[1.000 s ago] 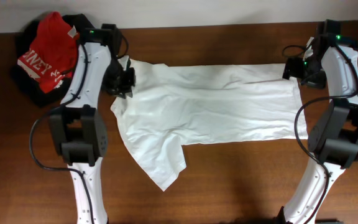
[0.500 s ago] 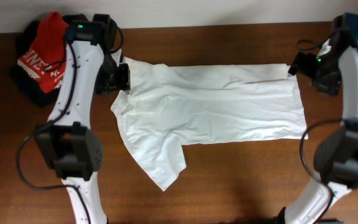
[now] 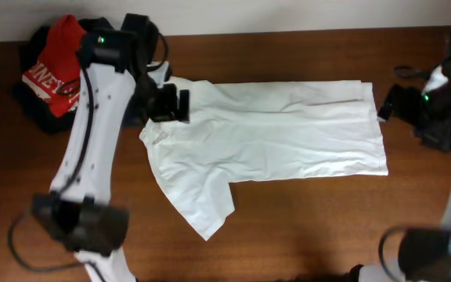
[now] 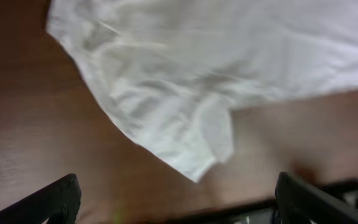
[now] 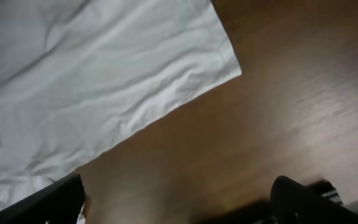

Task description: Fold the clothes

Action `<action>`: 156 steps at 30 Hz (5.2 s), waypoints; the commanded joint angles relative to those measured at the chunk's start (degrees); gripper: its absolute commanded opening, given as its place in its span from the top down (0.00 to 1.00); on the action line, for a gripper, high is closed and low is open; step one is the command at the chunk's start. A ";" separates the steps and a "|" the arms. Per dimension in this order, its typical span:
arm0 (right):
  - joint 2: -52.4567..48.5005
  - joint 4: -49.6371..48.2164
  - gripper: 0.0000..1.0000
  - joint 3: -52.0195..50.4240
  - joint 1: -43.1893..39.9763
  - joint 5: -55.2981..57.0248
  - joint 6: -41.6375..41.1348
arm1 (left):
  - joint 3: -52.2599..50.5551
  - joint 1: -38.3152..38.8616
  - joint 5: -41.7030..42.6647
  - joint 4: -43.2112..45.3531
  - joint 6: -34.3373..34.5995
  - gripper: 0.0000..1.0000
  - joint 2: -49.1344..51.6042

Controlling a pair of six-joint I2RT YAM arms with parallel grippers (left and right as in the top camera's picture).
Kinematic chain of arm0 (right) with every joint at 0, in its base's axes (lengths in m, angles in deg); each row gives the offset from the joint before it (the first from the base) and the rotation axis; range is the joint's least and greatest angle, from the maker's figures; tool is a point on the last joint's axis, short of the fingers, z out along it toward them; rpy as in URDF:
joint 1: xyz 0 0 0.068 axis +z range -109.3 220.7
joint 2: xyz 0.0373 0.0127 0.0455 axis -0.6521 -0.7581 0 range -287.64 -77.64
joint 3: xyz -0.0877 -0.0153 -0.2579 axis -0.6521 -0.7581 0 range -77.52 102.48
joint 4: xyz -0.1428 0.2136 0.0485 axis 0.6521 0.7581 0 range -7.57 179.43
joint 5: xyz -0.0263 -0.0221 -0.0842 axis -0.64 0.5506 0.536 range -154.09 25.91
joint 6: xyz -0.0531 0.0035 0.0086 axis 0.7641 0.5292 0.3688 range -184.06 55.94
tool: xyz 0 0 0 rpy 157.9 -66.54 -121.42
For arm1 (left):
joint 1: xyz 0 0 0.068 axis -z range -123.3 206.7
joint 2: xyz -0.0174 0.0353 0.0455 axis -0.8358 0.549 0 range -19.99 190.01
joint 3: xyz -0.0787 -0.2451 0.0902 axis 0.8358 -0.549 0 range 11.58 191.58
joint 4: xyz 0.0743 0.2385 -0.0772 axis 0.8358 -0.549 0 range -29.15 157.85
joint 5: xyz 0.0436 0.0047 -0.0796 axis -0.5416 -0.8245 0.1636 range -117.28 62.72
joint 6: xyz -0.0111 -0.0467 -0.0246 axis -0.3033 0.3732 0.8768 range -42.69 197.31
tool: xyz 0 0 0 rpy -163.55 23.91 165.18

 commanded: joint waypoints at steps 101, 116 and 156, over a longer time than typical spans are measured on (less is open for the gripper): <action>-18.99 -30.16 0.96 -32.13 -12.26 6.29 -10.12 | -77.61 12.61 -7.56 40.11 45.66 0.99 -18.86; -16.28 -12.61 0.96 -10.36 -14.53 6.64 -7.76 | -72.70 18.34 -17.66 37.62 45.09 0.99 -48.09; -24.00 -34.23 0.53 -4.57 -1.25 -8.66 9.51 | -68.65 3.96 -5.95 73.83 25.83 0.36 -22.88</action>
